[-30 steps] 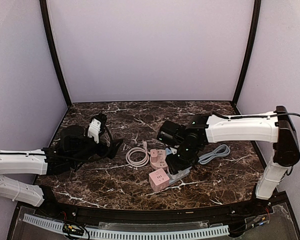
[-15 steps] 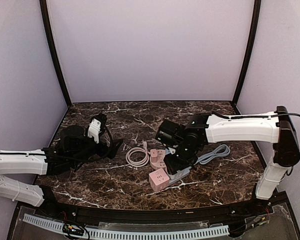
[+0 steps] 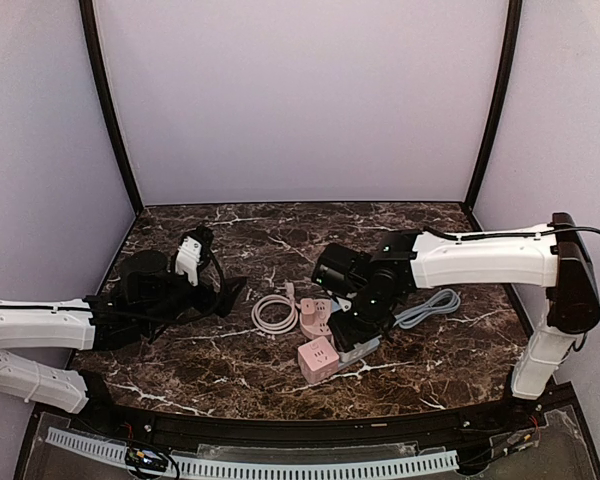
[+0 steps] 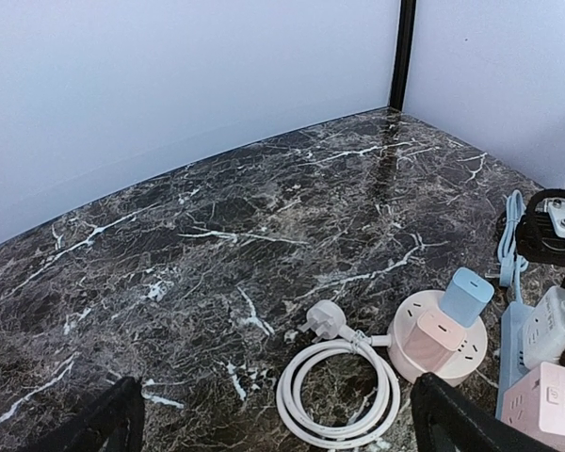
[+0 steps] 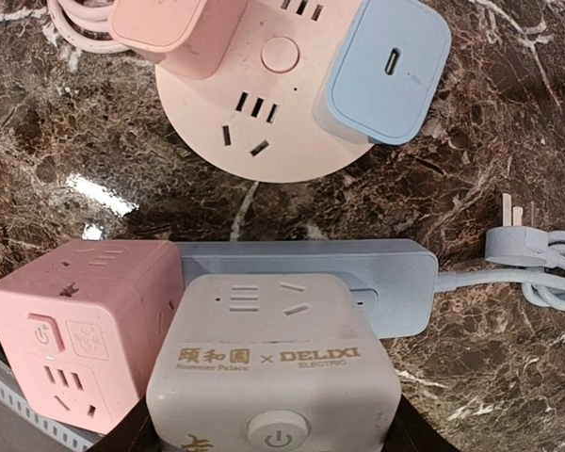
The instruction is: Insert the plug
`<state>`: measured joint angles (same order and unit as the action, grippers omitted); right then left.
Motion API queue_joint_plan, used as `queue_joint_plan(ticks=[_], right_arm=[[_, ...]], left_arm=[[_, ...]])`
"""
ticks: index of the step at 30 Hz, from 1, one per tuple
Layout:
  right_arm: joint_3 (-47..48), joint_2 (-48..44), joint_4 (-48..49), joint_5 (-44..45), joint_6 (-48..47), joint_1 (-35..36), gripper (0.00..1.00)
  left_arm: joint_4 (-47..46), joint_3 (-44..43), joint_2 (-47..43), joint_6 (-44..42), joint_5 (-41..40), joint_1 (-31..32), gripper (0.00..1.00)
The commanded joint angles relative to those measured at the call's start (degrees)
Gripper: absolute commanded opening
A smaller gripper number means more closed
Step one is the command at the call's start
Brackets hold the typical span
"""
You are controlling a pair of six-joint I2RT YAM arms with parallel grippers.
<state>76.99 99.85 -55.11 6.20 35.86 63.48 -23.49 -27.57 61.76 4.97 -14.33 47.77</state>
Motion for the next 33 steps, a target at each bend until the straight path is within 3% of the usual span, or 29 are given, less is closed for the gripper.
queue_joint_plan(ticks=[1,17,33], right_arm=[[-1.7,0.5,1.3,-0.5,-0.3,0.6,0.0],[1.3,1.2,-4.4,4.9,0.1,0.7,0.0],[1.5,-0.7,-2.0,1.4,-1.1,0.8,0.0]], left_arm=[[-0.9,1.1,-1.0,0.3,0.4,-0.3,0.98],[-0.9,1.2,-1.3,0.3,0.5,-0.2,0.98],[-0.7,1.3,-1.6,0.3,0.5,-0.2,0.98]])
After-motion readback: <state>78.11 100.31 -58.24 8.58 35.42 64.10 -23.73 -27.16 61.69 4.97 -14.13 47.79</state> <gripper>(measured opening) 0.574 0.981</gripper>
